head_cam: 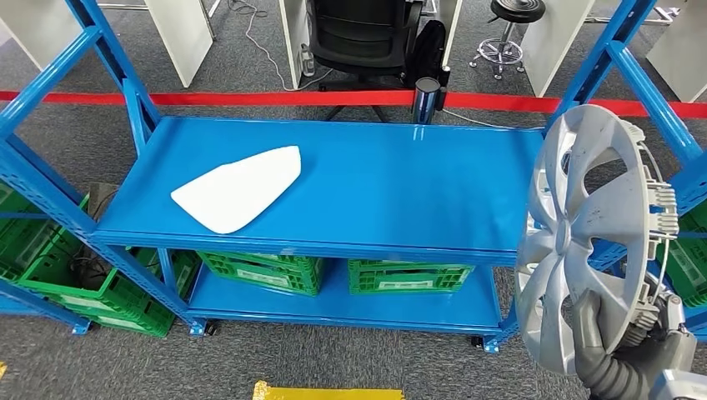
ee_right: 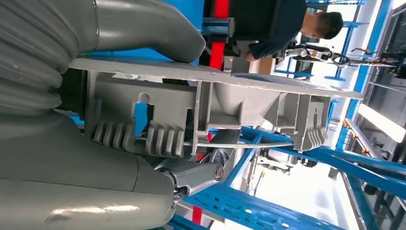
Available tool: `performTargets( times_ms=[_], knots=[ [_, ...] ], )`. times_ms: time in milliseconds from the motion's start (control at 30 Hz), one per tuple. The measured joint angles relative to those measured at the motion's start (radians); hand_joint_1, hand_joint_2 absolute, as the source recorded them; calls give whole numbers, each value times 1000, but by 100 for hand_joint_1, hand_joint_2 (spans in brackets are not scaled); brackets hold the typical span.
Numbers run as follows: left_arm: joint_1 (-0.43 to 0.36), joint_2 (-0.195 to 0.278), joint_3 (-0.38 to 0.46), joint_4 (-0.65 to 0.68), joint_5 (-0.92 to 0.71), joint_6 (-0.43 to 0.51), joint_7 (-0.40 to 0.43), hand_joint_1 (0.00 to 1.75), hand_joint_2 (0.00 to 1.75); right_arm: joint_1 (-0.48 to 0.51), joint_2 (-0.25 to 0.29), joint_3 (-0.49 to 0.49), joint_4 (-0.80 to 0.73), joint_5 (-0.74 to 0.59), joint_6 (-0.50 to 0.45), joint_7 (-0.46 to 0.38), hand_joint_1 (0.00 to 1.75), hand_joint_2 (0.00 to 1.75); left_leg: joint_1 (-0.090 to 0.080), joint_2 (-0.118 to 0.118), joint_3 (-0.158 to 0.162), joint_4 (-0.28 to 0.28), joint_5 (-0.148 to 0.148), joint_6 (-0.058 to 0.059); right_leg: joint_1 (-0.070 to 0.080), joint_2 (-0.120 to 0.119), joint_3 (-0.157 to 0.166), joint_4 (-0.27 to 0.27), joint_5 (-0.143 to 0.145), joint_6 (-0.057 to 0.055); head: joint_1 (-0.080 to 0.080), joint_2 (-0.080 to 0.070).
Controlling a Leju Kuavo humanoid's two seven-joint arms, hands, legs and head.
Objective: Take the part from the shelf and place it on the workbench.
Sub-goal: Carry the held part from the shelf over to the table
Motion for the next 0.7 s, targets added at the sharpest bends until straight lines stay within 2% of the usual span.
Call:
performTargets(
  times_ms=[100,133,167,200,267,300,333,367,400,433,500,567,633,667,700],
  knots=[
    [0,-2,1,0,0,11,21,0,0,0,9,0,0,22,0,-4,175,175,1,1,5,-3,7,10,-2,0,-1,0,1,9,-1,0],
    [-1,-3,1,0,0,15,28,0,0,-1,11,0,1,30,0,-4,175,175,4,3,11,-8,14,14,-1,0,-6,8,-8,13,0,0],
    [-1,-6,1,0,2,19,35,0,0,-2,13,0,2,37,0,-2,175,175,7,5,15,-14,21,19,-1,-1,-16,32,-29,16,3,0],
    [-1,-8,1,0,5,22,40,0,0,-4,13,0,3,43,0,3,175,175,10,7,18,-19,26,22,-1,-2,-32,76,-61,19,7,0],
    [-1,-11,2,0,12,24,46,0,0,-6,15,0,6,48,0,15,175,175,10,8,12,-16,29,25,-1,-2,-76,202,-127,23,16,0],
    [0,-12,2,0,14,24,47,0,0,-4,15,0,8,45,0,18,175,175,10,8,7,-12,29,25,-2,-3,-91,251,-143,25,18,0],
    [0,-14,2,0,15,25,50,0,0,-2,17,-1,9,39,0,18,175,175,10,7,3,-7,28,25,-2,-3,-94,269,-141,26,20,0],
    [0,-17,3,0,15,27,52,0,0,0,18,-2,11,34,0,17,175,175,10,7,-2,-2,28,24,-3,-3,-80,250,-123,26,23,0],
    [0,-19,3,0,15,28,54,0,0,1,19,-3,11,30,0,15,175,175,10,6,-7,4,27,22,-4,-4,-49,195,-94,26,25,0],
    [-1,-22,3,0,15,28,55,0,0,1,19,-4,12,28,0,13,175,175,11,6,-12,10,26,20,-5,-4,-14,129,-78,24,27,0],
    [-1,-25,3,0,16,29,56,0,0,2,21,-7,12,19,0,7,175,175,9,5,-22,19,27,9,-1,-3,36,42,-59,15,29,0],
    [-1,-26,3,0,17,28,55,0,0,4,24,-14,12,-1,0,-6,175,175,8,4,-29,22,34,-7,5,-1,40,31,-54,0,27,0],
    [-1,-27,3,0,18,28,48,0,0,7,30,-22,13,-33,0,-29,175,175,10,4,-37,28,30,-20,4,-3,32,23,-45,-17,23,0],
    [-1,-27,3,0,19,27,43,0,0,9,33,-26,14,-50,0,-41,175,175,11,4,-47,44,11,-25,3,-4,28,19,-38,-26,18,0],
    [-1,-28,3,0,19,27,37,0,0,11,37,-30,15,-68,0,-55,175,175,12,5,-63,82,-24,-28,2,-6,21,15,-30,-35,13,0]
  ],
)
